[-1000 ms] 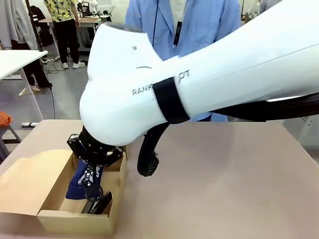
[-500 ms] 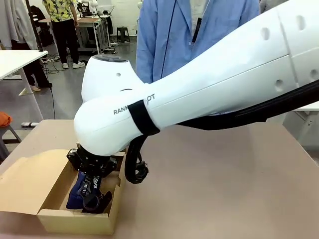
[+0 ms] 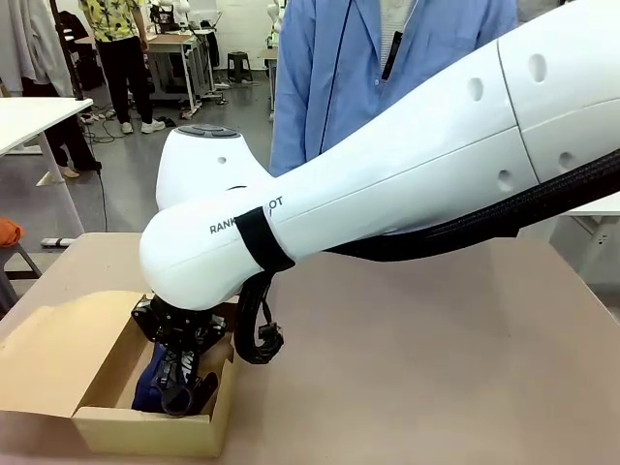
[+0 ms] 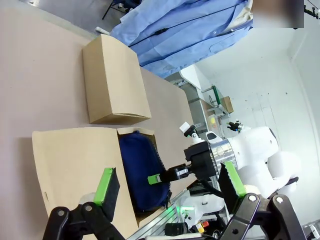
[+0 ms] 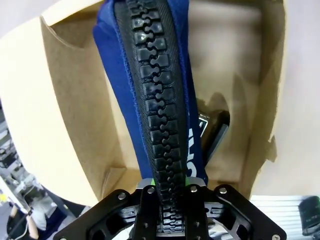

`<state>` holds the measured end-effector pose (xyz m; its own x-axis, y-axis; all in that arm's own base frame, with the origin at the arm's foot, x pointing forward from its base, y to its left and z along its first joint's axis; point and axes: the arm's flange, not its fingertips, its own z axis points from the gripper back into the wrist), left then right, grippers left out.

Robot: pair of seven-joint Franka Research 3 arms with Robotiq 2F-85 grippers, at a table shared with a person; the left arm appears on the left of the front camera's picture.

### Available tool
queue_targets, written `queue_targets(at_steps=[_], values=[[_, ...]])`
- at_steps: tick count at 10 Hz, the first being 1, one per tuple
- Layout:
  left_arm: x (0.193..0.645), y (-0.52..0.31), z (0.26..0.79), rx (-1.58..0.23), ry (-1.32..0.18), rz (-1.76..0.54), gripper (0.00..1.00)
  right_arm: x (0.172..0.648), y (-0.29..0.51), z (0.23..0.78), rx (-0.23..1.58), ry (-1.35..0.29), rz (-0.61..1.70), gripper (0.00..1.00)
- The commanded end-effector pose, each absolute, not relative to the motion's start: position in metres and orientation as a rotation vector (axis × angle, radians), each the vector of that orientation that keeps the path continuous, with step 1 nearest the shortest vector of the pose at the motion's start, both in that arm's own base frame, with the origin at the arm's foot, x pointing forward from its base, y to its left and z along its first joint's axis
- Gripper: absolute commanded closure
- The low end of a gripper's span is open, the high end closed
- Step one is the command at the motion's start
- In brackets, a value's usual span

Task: Place items inside the box.
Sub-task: Pick up a Pencil pouch or Stapler and place it inside the Mailer Box closest to the robot.

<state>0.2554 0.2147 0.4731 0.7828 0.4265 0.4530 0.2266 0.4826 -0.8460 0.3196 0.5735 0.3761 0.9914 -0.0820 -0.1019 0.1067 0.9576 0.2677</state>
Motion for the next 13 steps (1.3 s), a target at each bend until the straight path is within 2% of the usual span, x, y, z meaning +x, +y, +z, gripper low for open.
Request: queue_targets(at_steps=[1,2,3,10,11,13], values=[[0.255,0.213,0.474,-1.096,-0.717,0.120,0.00,0.321,0.572,0.378,0.283,0.102,-0.123,0.32],[0.255,0.213,0.474,-1.096,-0.717,0.120,0.00,0.320,0.570,0.379,0.289,0.101,-0.121,0.03],[0.255,0.213,0.474,-1.096,-0.717,0.120,0.00,0.320,0.568,0.381,0.298,0.107,-0.116,0.00],[0.255,0.213,0.474,-1.096,-0.717,0.120,0.00,0.320,0.540,0.401,0.416,0.144,-0.092,0.00],[0.255,0.213,0.474,-1.096,-0.717,0.120,0.00,0.321,0.512,0.415,0.463,0.191,-0.070,0.00],[0.255,0.213,0.474,-1.096,-0.717,0.120,0.00,0.311,0.401,0.454,0.591,0.281,0.041,0.00]])
